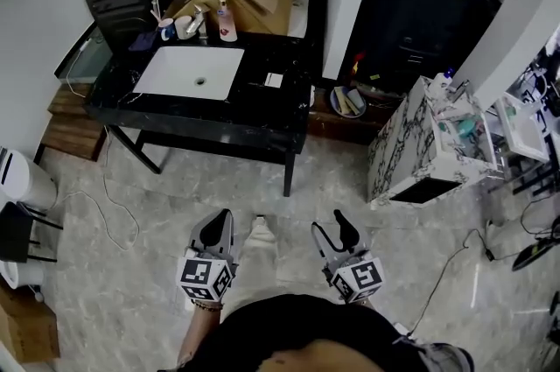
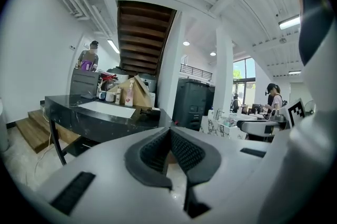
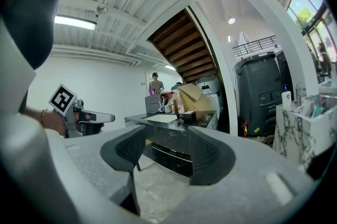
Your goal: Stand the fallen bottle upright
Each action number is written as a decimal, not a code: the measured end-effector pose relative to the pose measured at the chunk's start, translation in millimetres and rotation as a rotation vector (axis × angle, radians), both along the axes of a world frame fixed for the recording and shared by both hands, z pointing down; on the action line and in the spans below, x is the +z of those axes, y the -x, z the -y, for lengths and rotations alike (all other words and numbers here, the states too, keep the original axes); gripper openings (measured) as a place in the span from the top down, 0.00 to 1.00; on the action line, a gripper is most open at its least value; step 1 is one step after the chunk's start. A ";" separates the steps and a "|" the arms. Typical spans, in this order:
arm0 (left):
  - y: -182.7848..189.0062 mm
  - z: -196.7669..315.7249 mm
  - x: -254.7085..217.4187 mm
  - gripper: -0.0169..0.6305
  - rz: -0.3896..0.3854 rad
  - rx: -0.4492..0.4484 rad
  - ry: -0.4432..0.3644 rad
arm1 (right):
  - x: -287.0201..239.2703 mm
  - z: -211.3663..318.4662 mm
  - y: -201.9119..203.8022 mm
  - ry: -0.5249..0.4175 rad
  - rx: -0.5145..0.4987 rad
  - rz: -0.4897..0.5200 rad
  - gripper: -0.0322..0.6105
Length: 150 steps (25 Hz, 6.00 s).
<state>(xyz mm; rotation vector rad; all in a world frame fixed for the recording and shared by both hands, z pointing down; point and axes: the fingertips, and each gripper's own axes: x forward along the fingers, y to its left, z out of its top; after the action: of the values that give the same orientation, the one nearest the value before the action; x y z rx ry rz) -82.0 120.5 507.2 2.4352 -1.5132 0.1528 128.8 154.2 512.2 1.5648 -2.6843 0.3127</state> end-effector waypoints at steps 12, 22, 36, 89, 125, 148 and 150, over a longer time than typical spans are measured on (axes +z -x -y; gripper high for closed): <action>28.6 169.8 -8.7 0.97 -0.008 -0.013 0.027 | -18.1 162.4 21.8 0.003 0.030 -0.001 0.57; 43.1 281.7 -8.1 0.97 -0.015 -0.003 0.050 | -23.6 275.5 40.3 0.001 0.015 0.001 0.57; 76.6 337.0 4.8 0.97 0.010 -0.082 0.071 | -15.2 364.3 58.4 0.002 -0.098 -0.097 0.58; 139.7 292.6 -22.0 0.97 -0.086 -0.528 0.042 | 111.5 471.2 166.0 0.781 -1.145 -1.093 0.78; 118.8 313.2 -24.2 0.97 -0.044 -0.428 0.040 | 20.2 534.5 98.5 -0.137 -0.170 -0.186 0.78; 66.4 353.8 -19.4 0.97 -0.049 -0.198 0.034 | -4.5 449.6 44.7 -0.084 -0.090 -0.128 0.74; 59.7 353.3 -16.1 0.97 -0.039 -0.177 0.037 | -6.9 434.0 39.2 -0.065 -0.072 -0.108 0.74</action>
<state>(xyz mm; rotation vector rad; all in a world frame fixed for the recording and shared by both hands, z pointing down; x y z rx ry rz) -141.7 -232.8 491.1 2.2493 -1.6830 0.0966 89.7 -279.8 505.2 1.4515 -2.6852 0.1365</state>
